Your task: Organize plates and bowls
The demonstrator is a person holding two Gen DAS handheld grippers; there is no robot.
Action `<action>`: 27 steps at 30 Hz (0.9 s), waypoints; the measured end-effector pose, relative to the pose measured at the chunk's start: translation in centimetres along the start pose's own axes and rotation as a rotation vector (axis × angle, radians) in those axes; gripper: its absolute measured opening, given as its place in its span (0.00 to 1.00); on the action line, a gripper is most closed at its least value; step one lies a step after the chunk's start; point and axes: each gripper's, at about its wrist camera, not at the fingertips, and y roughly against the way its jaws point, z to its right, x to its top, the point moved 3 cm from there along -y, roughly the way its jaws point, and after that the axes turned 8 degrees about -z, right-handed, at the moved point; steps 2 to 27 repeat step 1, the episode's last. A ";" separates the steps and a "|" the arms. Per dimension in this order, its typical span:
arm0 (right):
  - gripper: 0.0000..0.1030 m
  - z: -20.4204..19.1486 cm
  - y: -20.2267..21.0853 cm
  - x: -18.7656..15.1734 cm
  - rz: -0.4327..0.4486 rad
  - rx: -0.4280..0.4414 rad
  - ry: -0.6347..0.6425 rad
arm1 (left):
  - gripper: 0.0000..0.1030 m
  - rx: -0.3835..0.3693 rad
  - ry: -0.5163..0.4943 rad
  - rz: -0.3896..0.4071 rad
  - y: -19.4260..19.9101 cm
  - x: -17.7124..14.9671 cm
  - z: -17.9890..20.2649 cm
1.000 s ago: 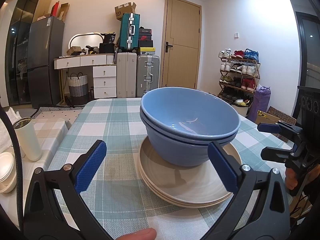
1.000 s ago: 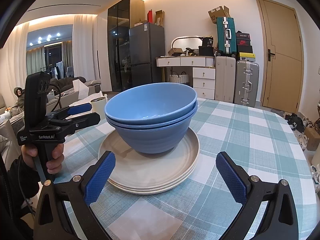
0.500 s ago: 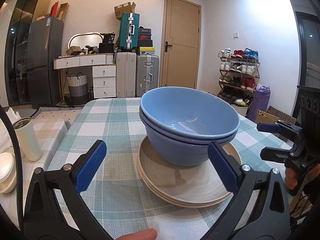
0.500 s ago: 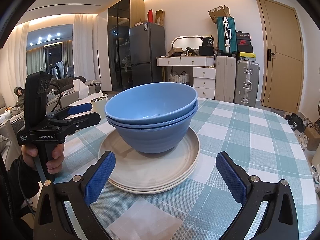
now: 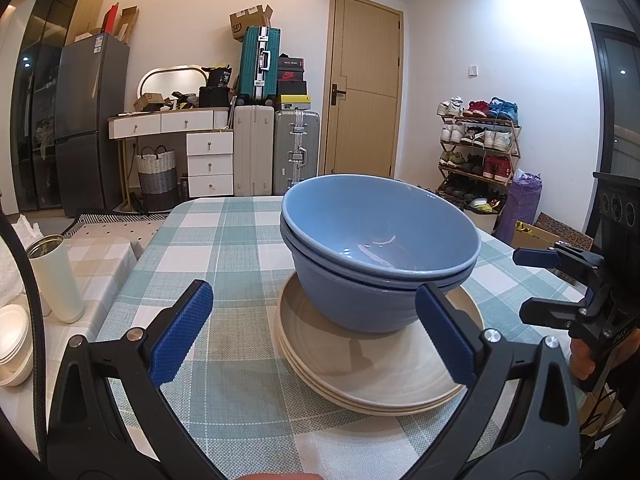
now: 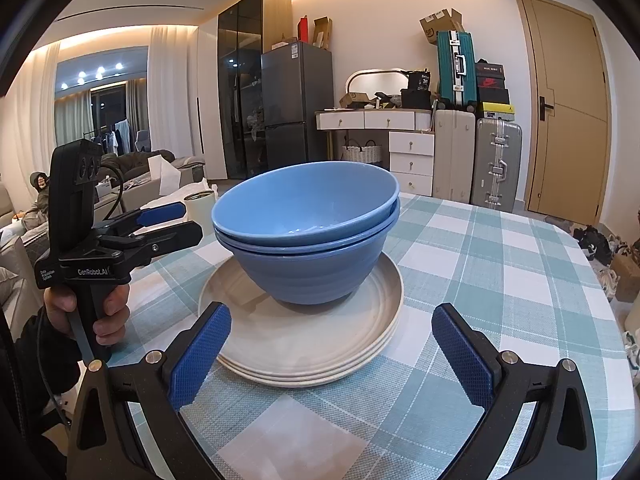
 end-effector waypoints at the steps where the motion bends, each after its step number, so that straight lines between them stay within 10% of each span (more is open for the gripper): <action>1: 0.99 0.0 0.0 0.0 0.001 0.000 0.001 | 0.98 0.000 0.002 0.000 -0.1 0.0 -0.1; 27: 0.99 0.0 0.0 0.0 0.001 0.000 0.001 | 0.98 0.000 0.002 0.000 -0.1 0.0 -0.1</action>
